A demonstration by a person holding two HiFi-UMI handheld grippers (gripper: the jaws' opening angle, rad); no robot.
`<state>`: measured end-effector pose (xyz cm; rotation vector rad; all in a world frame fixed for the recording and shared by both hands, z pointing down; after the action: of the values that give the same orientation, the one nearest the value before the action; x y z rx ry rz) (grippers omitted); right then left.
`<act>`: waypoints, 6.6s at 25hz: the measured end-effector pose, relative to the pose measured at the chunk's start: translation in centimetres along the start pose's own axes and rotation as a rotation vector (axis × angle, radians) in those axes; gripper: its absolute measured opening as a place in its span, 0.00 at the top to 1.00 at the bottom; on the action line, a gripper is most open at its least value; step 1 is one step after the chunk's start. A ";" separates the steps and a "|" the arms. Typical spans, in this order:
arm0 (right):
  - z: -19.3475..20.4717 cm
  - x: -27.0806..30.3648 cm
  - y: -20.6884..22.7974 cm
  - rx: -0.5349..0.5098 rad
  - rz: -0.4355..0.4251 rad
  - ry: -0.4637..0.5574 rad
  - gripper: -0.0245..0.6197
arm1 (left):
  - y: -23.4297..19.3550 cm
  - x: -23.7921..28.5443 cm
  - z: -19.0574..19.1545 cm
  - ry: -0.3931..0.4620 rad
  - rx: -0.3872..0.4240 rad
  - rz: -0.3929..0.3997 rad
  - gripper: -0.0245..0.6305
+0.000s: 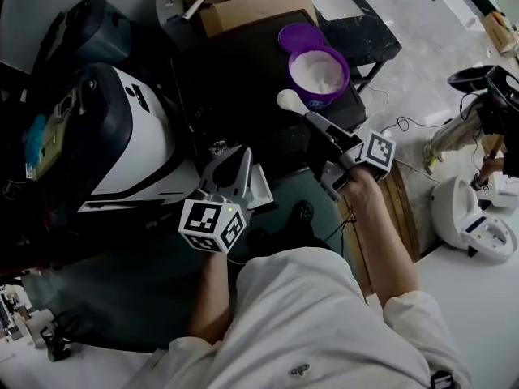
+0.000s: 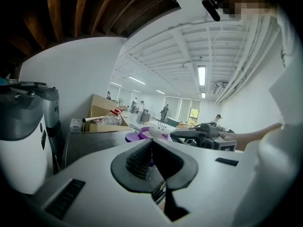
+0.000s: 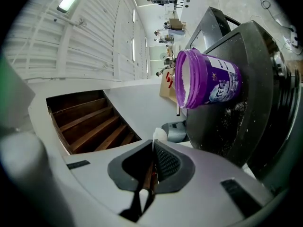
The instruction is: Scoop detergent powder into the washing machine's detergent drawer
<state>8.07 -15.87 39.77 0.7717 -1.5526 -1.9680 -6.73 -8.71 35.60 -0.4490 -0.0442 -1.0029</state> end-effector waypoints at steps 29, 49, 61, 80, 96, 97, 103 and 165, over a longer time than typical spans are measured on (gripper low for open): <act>14.5 -3.4 1.1 -0.023 0.062 -0.023 0.94 | -4.2 -11.2 4.3 -0.029 -0.043 0.025 0.93; 18.2 -5.3 6.3 -0.073 0.179 -0.161 0.94 | -4.9 -12.1 6.0 -0.049 -0.071 0.000 0.93; 19.9 -6.2 9.7 -0.187 0.317 -0.273 0.94 | -5.1 -11.9 7.3 -0.080 -0.087 -0.009 0.93; 20.6 -6.6 13.7 -0.387 0.486 -0.364 0.94 | -6.0 -11.9 9.8 -0.127 -0.119 -0.026 0.93; 21.9 -6.3 15.8 -0.733 0.580 -0.609 0.94 | -6.8 -11.5 10.1 -0.130 -0.136 -0.040 0.93; 21.9 -6.2 15.8 -0.758 0.582 -0.621 0.94 | -6.8 -11.5 10.1 -0.130 -0.137 -0.041 0.93; 22.2 -5.8 15.8 -0.907 0.596 -0.694 0.94 | -7.1 -11.6 10.1 -0.128 -0.141 -0.045 0.93; 23.2 -2.2 15.4 -1.627 0.611 -0.933 0.95 | -8.7 -12.5 9.7 -0.112 -0.154 -0.062 0.93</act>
<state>-5.99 -1.75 59.27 -1.2041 0.0225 -2.2300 -19.09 1.05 44.43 -0.6481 -0.0816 -1.0451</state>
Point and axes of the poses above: the fingertips, and each gripper's own axes: x forward along the fingers, y to its right, z out of its underside, the point moved 1 cm from there along -x, backward along the fingers, and after that the axes turned 9 degrees about -x, right-handed, at the moved point
